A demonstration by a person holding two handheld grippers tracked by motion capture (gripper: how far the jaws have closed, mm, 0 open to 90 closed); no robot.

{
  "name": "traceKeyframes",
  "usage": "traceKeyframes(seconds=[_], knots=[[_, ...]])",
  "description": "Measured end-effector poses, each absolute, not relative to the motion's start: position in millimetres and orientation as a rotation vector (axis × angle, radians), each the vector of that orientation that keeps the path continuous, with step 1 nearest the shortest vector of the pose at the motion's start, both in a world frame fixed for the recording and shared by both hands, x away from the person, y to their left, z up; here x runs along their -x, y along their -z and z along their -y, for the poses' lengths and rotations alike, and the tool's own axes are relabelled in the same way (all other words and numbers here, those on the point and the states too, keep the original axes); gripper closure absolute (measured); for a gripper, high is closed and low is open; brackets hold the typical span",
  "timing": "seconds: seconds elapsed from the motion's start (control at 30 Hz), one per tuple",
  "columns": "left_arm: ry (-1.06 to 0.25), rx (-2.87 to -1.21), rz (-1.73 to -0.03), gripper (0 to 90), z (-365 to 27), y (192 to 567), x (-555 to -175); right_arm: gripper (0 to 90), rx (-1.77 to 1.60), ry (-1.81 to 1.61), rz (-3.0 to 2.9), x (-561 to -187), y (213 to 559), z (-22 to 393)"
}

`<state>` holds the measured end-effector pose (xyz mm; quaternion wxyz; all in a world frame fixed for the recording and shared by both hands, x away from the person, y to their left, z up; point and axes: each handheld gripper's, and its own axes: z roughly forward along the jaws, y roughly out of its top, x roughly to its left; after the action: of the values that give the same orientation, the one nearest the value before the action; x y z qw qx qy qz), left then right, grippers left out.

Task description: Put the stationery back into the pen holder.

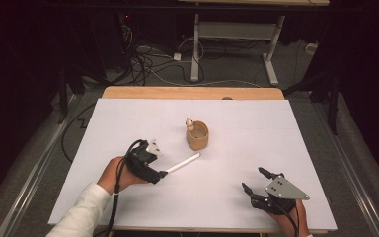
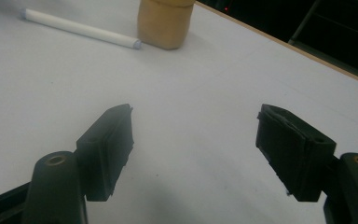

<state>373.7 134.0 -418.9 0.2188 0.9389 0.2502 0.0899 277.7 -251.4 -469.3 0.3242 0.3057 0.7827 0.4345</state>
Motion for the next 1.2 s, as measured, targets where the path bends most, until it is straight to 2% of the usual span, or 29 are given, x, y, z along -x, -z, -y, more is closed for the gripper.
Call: traceKeyframes(seconds=[0.17, 0.23, 0.33, 0.53, 0.67, 1.07, 1.2], knots=[[-0.209, -2.722, -0.68, 26.6, -98.0, 418.8, -393.1, 29.6, -0.813, -1.166, -2.048, -278.8, 469.0, 253.3], [-0.163, -2.765, -0.68, 30.9, -87.7, 422.7, -399.9, 29.6, -0.81, -1.163, -2.048, -278.7, 469.1, 252.9], [-0.152, -2.809, -0.688, 32.4, -77.9, 429.3, -408.3, 29.6, -0.804, -1.162, -2.052, -278.9, 469.3, 252.6], [-0.084, -2.829, -0.713, 44.8, -71.7, 440.2, -421.5, 29.6, -0.807, -1.162, -2.055, -279.4, 469.3, 252.8], [-0.022, -2.822, -0.719, 50.1, -73.1, 442.4, -426.8, 30.0, -0.805, -1.16, -2.062, -280.4, 470.1, 251.5], [0.029, -2.894, -0.701, 74.3, -65.0, 439.1, -435.0, 30.8, -0.793, -1.154, -2.073, -280.3, 470.6, 250.4], [0.021, -2.872, -0.691, 75.1, -68.5, 439.0, -433.5, 30.7, -0.792, -1.158, -2.069, -280.0, 470.5, 250.6]])
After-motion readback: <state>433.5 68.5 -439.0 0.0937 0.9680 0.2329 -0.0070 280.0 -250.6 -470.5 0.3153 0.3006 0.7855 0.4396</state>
